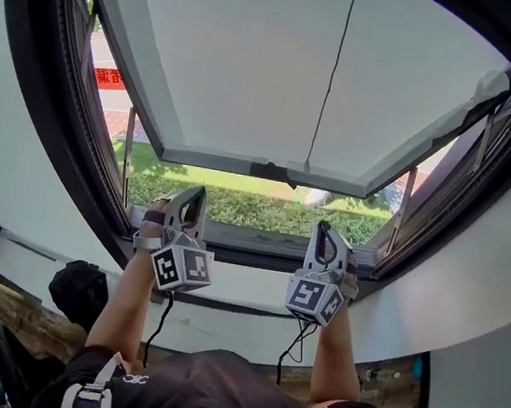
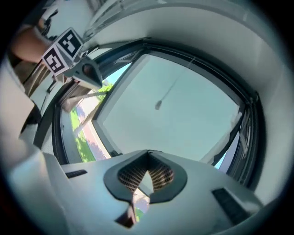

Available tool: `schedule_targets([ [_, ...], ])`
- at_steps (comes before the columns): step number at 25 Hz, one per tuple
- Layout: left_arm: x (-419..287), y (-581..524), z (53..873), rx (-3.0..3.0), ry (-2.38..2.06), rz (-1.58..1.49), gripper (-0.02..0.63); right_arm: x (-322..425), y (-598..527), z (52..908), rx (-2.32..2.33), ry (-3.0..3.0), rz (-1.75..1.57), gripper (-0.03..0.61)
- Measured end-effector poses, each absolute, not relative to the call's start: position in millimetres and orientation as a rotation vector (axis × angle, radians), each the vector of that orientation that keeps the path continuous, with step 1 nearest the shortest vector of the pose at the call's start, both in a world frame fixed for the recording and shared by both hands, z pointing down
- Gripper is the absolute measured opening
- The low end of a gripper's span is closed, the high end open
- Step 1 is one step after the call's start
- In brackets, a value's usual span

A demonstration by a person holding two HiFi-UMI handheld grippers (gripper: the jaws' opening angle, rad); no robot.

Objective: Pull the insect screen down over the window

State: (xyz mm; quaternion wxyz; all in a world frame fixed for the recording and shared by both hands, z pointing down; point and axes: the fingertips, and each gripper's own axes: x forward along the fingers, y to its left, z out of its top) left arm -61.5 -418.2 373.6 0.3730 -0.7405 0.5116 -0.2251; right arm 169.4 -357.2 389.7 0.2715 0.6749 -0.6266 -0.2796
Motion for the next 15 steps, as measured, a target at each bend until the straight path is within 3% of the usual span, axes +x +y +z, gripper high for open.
schedule_targets([
  [3, -66, -423, 372, -1.759, 1.228, -0.651, 0.020, 183, -357, 374, 1.766, -1.498, -0.875, 0.003],
  [6, -68, -422, 373, -1.780, 1.184, -0.669, 0.124, 197, -355, 358, 1.761, -1.417, -0.924, 0.021],
  [8, -69, -421, 368, -1.773, 1.185, -0.657, 0.129, 205, -354, 348, 1.753, -1.408, -0.926, 0.100],
  [15, -71, -421, 335, -1.704, 1.239, -0.631, 0.140, 238, -347, 308, 1.779, -1.337, -0.964, 0.098],
])
